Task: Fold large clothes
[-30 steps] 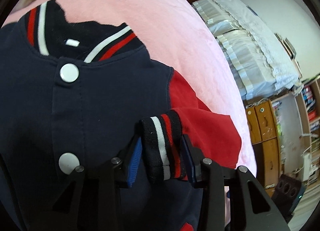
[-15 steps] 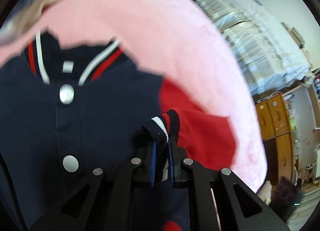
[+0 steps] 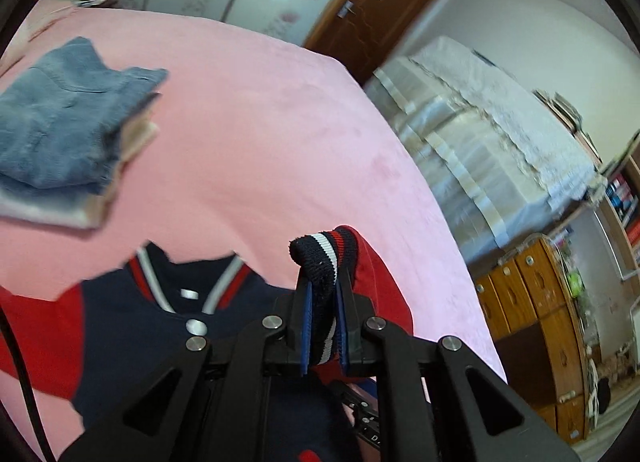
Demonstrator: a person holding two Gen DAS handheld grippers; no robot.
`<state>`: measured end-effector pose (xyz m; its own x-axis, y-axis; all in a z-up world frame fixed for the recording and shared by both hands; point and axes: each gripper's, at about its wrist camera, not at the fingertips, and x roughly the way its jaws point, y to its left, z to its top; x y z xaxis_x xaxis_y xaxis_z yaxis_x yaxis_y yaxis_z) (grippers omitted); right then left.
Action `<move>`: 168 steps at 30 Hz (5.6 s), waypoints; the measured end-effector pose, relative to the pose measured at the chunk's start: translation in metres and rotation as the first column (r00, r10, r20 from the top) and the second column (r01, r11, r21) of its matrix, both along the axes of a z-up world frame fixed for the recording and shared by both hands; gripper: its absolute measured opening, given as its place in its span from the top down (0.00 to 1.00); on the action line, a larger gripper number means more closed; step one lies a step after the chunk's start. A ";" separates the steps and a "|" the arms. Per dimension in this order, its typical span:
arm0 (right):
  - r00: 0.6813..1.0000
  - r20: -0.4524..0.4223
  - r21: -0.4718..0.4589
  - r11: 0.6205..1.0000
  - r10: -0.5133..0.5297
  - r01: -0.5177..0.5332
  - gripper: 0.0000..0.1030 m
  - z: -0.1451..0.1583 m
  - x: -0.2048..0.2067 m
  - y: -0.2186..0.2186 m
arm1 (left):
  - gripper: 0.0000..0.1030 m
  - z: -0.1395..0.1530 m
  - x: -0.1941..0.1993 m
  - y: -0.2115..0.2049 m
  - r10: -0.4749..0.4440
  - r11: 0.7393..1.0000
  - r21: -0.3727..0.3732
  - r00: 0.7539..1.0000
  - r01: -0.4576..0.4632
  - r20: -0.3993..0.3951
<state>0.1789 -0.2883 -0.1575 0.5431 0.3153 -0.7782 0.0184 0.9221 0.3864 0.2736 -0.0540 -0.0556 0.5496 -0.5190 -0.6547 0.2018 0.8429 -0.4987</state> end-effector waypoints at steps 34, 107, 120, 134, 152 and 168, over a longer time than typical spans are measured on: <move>0.994 0.045 -0.269 0.960 0.097 -0.081 0.87 0.006 -0.016 0.034 | 0.89 -0.157 0.006 0.098 0.114 0.965 0.260 0.952 -0.038 -0.285; 0.999 0.043 -0.013 1.000 0.029 -0.028 0.83 -0.002 -0.008 0.015 | 0.67 -0.166 0.119 -0.175 -0.633 0.607 0.251 0.650 0.754 -0.420; 0.999 0.026 -0.018 1.000 0.020 -0.019 0.83 -0.008 0.004 0.014 | 0.98 -0.173 0.088 -0.203 -0.547 0.630 0.477 0.787 0.612 -0.287; 0.998 0.029 -0.058 0.996 -0.061 0.063 1.00 -0.016 -0.015 0.009 | 0.97 -0.183 0.090 -0.186 -0.409 0.801 0.356 0.874 0.482 -0.263; 0.991 0.103 -0.055 0.995 0.083 -0.078 1.00 0.043 0.029 0.049 | 0.23 -0.109 0.007 -0.002 -0.059 0.915 0.393 0.995 0.088 -0.085; 0.988 -0.045 -0.156 0.976 0.145 -0.150 1.00 -0.008 0.105 0.094 | 0.24 -0.178 0.008 0.069 0.149 0.929 0.363 0.974 -0.078 -0.171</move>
